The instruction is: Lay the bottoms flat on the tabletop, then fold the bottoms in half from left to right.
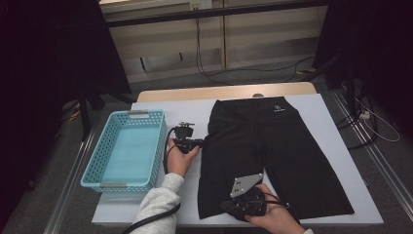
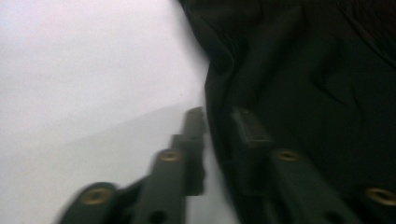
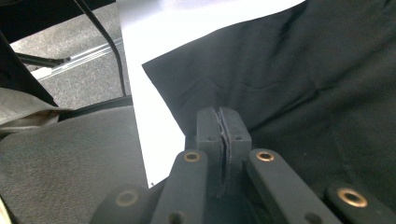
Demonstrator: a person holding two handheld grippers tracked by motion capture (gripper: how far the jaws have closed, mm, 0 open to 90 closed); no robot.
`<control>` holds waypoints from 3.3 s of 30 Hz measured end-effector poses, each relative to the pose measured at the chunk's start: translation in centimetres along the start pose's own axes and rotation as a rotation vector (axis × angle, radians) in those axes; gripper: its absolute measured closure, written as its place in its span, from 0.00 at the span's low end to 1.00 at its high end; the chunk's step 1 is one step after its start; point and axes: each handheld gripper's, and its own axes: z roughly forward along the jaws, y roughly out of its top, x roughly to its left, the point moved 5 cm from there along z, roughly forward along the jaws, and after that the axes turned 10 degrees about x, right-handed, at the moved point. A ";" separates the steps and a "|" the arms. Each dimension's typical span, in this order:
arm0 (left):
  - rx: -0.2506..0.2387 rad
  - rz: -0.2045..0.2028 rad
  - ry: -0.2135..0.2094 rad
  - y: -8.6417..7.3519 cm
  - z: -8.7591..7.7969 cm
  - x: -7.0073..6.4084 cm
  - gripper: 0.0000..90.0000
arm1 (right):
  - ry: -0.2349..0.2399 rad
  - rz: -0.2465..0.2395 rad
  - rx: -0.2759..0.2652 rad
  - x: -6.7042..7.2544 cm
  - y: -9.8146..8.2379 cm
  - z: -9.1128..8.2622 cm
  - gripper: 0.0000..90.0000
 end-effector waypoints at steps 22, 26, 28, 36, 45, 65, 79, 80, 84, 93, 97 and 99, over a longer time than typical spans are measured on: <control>0.009 0.147 -0.035 -5.4 -3.8 -1.7 0.25 | -0.319 0.227 -0.148 -6.2 -0.9 -3.7 0.27; 0.015 0.171 -0.029 -6.1 -4.5 -1.9 0.23 | -0.338 0.242 -0.143 -6.8 -1.2 -3.6 0.24; 0.021 0.177 -0.030 -6.5 -4.7 -2.1 0.23 | -0.342 0.249 -0.148 -7.0 -1.2 -3.6 0.23; 0.045 0.187 -0.048 -7.4 -5.0 -2.6 0.18 | -0.353 0.256 -0.160 -7.3 -0.9 -3.6 0.21; 0.055 0.213 -0.063 -7.8 -5.0 -3.5 0.12 | -0.363 0.277 -0.178 -7.6 -1.1 -4.1 0.20; 0.096 0.248 -0.045 -8.7 -4.9 -3.7 0.13 | -0.343 0.284 -0.190 -7.5 -0.7 -4.1 0.18; 0.080 0.296 0.001 -9.3 -4.6 -4.4 0.24 | -0.339 0.294 -0.198 -7.5 -1.1 -4.4 0.17; 0.080 0.298 0.006 -9.3 -4.6 -4.4 0.25 | -0.339 0.294 -0.197 -7.5 -1.1 -4.4 0.17; 0.074 0.302 0.026 -9.4 -4.6 -4.5 0.34 | -0.340 0.292 -0.196 -7.5 -1.1 -4.3 0.17; 0.074 0.254 0.001 -9.5 -4.8 -5.1 0.54 | -0.342 0.292 -0.192 -7.4 -0.9 -4.1 0.17; 0.075 0.241 0.000 -9.6 -4.8 -5.3 0.62 | -0.342 0.290 -0.190 -7.4 -0.9 -4.0 0.17; 0.084 0.232 -0.013 -9.6 -4.8 -5.4 0.66 | -0.341 0.289 -0.190 -7.4 -0.9 -3.9 0.17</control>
